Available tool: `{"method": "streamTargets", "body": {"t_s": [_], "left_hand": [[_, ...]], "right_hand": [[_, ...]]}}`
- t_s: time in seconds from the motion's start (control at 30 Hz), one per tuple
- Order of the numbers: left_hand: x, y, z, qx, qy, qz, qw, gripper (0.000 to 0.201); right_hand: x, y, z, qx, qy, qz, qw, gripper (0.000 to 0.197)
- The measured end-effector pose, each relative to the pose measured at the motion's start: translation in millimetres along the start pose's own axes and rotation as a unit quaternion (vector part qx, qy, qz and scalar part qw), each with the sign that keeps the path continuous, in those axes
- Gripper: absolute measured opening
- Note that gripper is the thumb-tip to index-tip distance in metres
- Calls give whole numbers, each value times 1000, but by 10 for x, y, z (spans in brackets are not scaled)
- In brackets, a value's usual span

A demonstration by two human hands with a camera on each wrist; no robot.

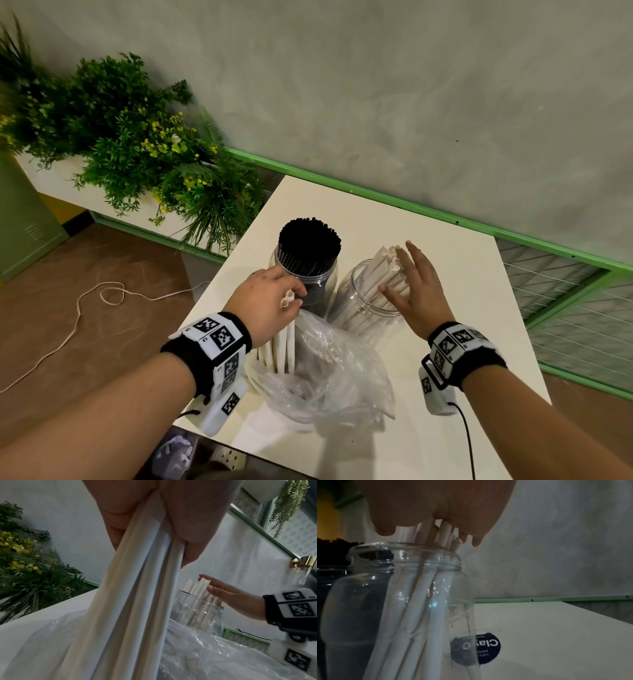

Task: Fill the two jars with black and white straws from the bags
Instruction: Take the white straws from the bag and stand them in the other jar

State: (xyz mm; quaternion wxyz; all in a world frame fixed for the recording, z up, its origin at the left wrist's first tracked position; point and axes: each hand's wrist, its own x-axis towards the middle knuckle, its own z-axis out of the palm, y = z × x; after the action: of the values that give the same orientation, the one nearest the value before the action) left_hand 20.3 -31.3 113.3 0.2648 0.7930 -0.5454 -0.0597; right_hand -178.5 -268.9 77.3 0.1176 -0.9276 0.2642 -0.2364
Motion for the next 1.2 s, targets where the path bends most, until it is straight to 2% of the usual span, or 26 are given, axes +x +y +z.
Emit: {"method": "streamTargets", "body": {"t_s": [0.13,0.27,0.33,0.4,0.53,0.6,0.73,0.83,0.9,0.93,1.0,1.1,1.13,1.2], "left_hand": [[-1,-4,15,-4,0,1,1000,16],[10,-10,26,-3,2,3,1000,17],[2,-19,24,-9,-2,0,1000,28],[-10,-27,31,-13,-7,1,1000,42],[-11,-33,29,-12,-4,-4,1000,26],[-9,-39,38,-11,-2,-4,1000,24],[7,-37,53,-13,-6,-10,1000,31],[16,-39,59,-8,-12,-9,1000,32],[19,-44,63,-9,-13,-10,1000,31],[21,-46,66,-9,-14,-10,1000,30],[23,-42,74,-7,-11,-8,1000,23],[29,-19,81,-9,-3,-3,1000,17],[32,-14,81,-7,-3,-2,1000,17],[35,-8,82,-5,-3,0,1000,17]], "right_hand": [[290,-76,-27,-74,-32,-29,996,70],[439,-161,20,-45,-70,30,996,63],[435,-192,64,-14,-35,54,998,54],[439,-195,79,-4,7,48,999,47],[570,-168,-4,-15,93,-20,995,34],[616,-161,-24,-29,74,-32,996,35],[595,-127,36,-92,-24,-37,995,47],[575,-136,-14,-65,3,-29,997,56],[550,-170,-55,-69,29,-50,996,59],[533,-191,-64,-85,21,-73,993,60],[512,-233,-45,-137,-39,-121,982,61],[543,-254,18,-160,-105,-105,976,47],[552,-262,37,-148,-99,-95,979,38],[546,-276,64,-107,-45,-93,989,19]]}}
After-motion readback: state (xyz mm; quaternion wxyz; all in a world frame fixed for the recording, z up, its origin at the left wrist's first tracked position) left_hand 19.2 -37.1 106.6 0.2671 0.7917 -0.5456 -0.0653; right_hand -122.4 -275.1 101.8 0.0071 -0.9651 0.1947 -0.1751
